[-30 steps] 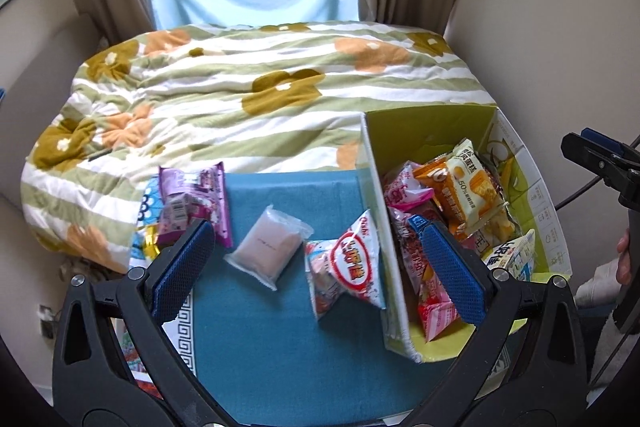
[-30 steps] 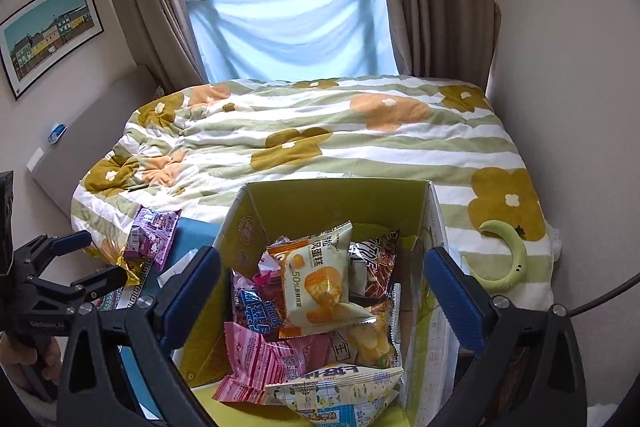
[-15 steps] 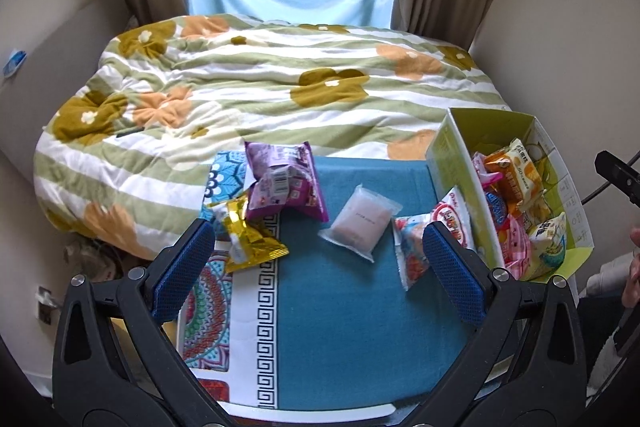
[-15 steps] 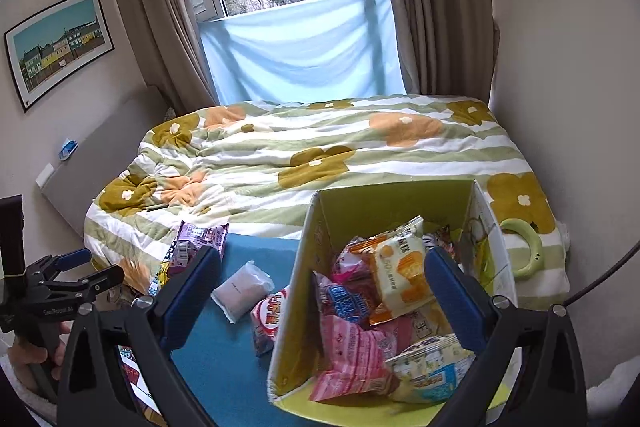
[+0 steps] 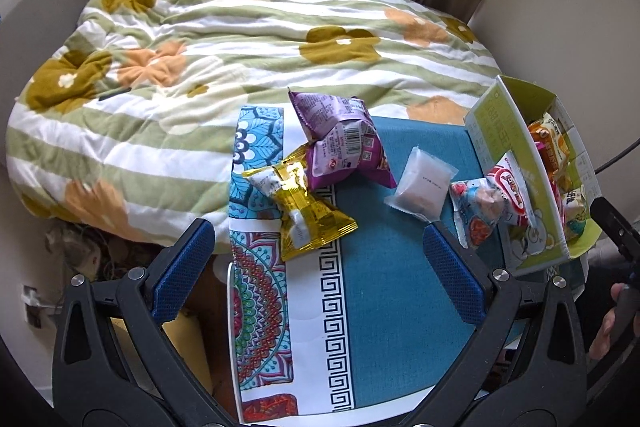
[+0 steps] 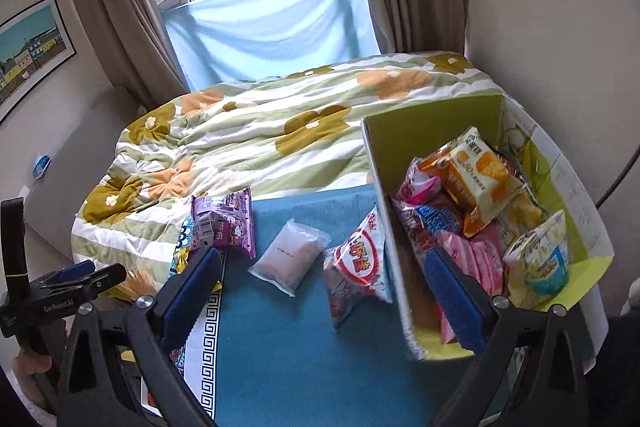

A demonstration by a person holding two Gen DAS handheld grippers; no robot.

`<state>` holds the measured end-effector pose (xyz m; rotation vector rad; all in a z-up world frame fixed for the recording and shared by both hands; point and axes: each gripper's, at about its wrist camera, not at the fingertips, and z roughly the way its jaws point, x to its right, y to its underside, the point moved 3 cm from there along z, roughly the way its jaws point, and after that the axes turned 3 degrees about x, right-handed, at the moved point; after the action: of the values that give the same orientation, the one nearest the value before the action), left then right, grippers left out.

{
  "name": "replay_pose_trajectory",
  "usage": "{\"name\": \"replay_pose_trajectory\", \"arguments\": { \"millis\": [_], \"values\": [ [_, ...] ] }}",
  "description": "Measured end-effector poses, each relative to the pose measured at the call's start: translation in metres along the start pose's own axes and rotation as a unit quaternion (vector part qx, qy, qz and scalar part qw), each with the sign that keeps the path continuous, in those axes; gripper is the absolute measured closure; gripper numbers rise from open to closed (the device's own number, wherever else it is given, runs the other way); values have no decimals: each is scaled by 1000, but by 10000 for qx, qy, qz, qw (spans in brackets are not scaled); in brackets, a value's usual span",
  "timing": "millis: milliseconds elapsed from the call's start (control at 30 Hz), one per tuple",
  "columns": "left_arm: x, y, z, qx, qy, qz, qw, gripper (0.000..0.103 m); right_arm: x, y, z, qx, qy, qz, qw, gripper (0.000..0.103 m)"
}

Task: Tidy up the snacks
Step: 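Withdraw both tools from the box back toward the table, then grasp the gold candy bag with left tool while right tool grasps the red-white Oishi bag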

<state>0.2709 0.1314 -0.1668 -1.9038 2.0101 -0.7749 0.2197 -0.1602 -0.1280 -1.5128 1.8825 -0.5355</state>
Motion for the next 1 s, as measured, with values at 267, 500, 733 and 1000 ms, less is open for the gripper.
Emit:
{"name": "replay_pose_trajectory", "arguments": {
  "millis": [267, 500, 733, 1000],
  "values": [
    [-19, 4, 71, -333, 172, -200, 9991, 0, -15, 42, 30, 62, 535, 567, 9969, 2],
    [-22, 13, 132, -540, 25, -337, 9980, 0, -7, 75, 70, 32, 1007, 855, 9912, 2],
    [-20, 18, 160, -557, -78, -210, 9982, 15, 1, 90, 110, 40, 1341, 1125, 9846, 2],
    [-27, 19, 170, -540, -92, -290, 9981, 41, 4, 81, 129, 287, 1547, 1238, 9797, 2]
  ]
}}
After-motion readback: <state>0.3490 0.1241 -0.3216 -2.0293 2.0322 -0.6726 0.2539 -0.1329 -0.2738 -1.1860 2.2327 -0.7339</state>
